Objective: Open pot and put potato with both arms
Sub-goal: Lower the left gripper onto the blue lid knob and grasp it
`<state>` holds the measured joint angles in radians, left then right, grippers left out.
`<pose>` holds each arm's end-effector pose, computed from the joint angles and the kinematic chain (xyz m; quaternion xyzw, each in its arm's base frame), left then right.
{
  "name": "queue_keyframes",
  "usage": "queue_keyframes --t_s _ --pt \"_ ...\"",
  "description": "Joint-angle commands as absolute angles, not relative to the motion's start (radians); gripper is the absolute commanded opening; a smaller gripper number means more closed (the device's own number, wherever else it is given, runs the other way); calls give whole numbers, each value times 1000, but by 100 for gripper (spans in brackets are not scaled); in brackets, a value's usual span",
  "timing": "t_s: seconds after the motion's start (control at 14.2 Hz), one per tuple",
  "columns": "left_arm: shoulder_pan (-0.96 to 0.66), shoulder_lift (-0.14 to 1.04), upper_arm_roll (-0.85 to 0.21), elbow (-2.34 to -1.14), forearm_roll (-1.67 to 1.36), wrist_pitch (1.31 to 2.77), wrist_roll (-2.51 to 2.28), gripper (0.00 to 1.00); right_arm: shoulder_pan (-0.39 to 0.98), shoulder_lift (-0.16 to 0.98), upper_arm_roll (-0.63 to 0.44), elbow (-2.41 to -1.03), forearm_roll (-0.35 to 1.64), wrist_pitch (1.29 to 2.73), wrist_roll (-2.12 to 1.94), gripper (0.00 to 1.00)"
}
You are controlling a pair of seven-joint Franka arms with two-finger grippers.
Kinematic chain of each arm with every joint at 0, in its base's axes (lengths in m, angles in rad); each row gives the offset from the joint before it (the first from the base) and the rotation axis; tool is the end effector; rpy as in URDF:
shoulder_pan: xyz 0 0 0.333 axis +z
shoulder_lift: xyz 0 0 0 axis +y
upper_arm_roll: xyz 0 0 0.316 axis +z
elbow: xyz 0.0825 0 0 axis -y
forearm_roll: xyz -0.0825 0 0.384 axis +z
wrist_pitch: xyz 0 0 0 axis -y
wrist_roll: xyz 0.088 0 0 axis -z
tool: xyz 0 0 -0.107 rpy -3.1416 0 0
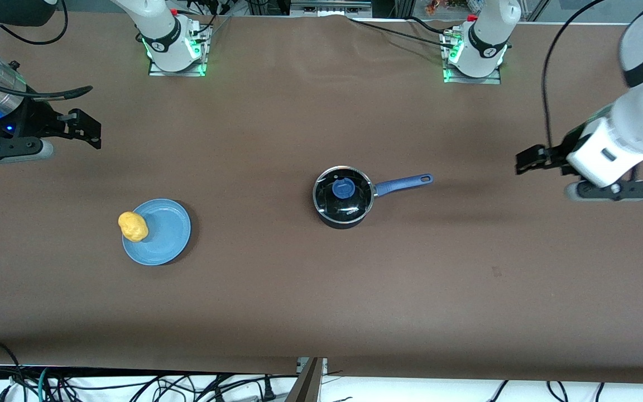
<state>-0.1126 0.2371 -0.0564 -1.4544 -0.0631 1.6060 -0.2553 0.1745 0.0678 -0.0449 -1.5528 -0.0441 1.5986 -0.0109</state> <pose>0.6147 -0.1077 0.5428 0.9973 0.0460 -0.0496 0.0283 0.5726 0.0709 0.5972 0.9971 0.0711 -0.0095 0.0242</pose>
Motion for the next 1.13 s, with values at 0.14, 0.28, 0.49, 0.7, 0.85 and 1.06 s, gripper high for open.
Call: queue_keyframes --t_s 0.14,0.28,0.49,0.7,0.85,1.06 --pt "-308 359 -49 -1416 -72 1770 -618 100 167 71 -48 -1537 -29 1608 2 100" --pt "-371 411 -49 -1414 -69 1847 -751 100 169 77 -48 -1537 -31 1615 -2 100" --pt "-429 488 -48 -1414 -66 1963 -831 100 176 97 -45 -1537 -32 1654 -2 100" --pt "-483 561 -48 -1414 -60 2071 -903 100 175 92 -44 -1540 -31 1638 -23 100" --pt "-520 598 -46 -1414 -43 2108 -952 100 175 97 -44 -1542 -31 1594 -20 100" --pt "-558 626 -46 -1414 14 2112 -1017 100 187 106 -41 -1542 -35 1591 -20 100"
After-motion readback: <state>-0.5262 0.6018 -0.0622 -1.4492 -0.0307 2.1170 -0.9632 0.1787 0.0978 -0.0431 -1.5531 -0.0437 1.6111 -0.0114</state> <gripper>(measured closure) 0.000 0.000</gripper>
